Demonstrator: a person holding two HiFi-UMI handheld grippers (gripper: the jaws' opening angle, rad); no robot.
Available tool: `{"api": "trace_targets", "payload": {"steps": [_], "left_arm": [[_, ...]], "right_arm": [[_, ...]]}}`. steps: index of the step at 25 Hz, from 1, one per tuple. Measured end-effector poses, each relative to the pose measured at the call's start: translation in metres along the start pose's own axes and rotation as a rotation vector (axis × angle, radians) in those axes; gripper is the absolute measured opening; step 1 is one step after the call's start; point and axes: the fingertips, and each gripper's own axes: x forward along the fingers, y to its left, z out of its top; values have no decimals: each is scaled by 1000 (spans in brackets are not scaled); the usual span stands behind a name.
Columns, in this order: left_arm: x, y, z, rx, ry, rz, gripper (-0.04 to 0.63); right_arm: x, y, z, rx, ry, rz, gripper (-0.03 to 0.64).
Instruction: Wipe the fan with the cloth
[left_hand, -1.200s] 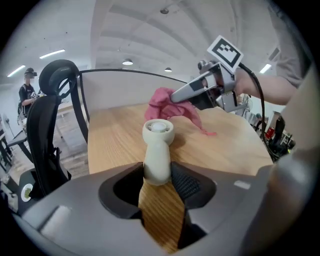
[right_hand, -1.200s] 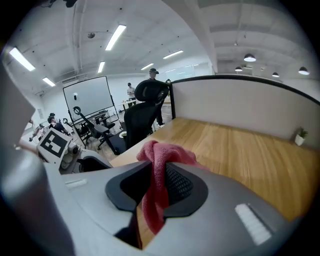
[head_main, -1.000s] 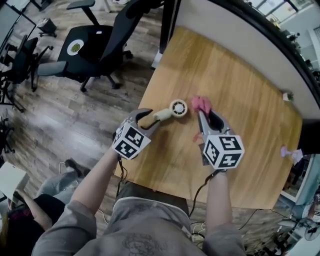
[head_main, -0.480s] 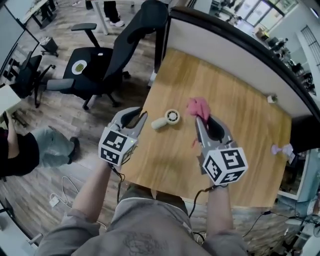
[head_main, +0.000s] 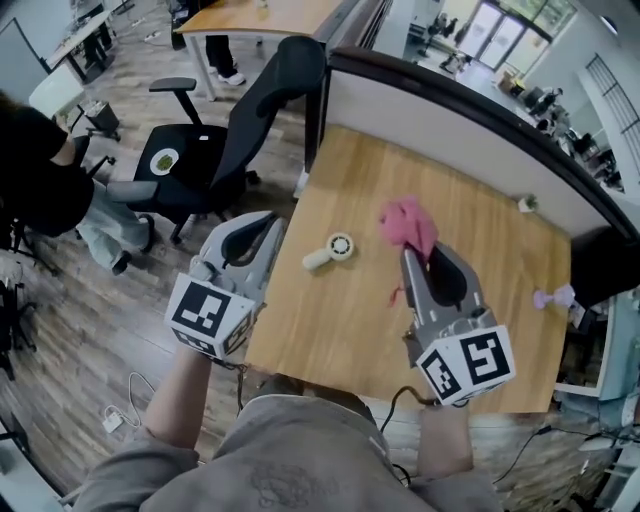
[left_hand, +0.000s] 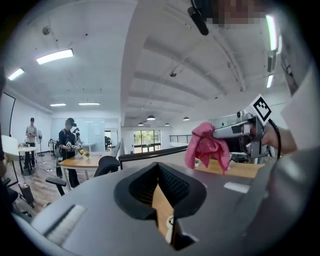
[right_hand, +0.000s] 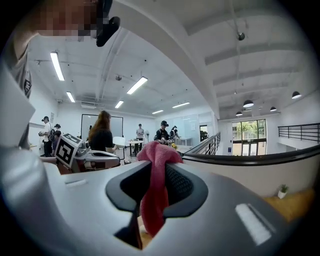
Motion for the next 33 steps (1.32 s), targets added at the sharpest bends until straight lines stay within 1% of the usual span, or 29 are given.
{"api": "trace_targets", "payload": {"steps": [6, 11, 13, 16, 18, 24, 33], "left_arm": [[-26, -11, 37, 21, -45, 12, 2], [-41, -21, 44, 31, -37, 15, 2], [-45, -27, 42, 24, -32, 3, 2], [-50, -41, 38, -21, -31, -50, 2], [-55, -48, 36, -41, -31, -67, 2], [-66, -60, 28, -17, -7, -60, 2], [-67, -67, 34, 11, -25, -58, 2]], "right_arm": [[-29, 12, 26, -20, -64, 7, 81], [-52, 18, 35, -37, -85, 8, 81], [-60, 17, 32, -25, -82, -1, 81], [-73, 11, 21, -8, -52, -21, 81], [-82, 9, 13, -3, -25, -34, 81], [-96, 8, -5, 22, 24, -50, 81], [-98, 13, -10, 42, 13, -29, 81]]}}
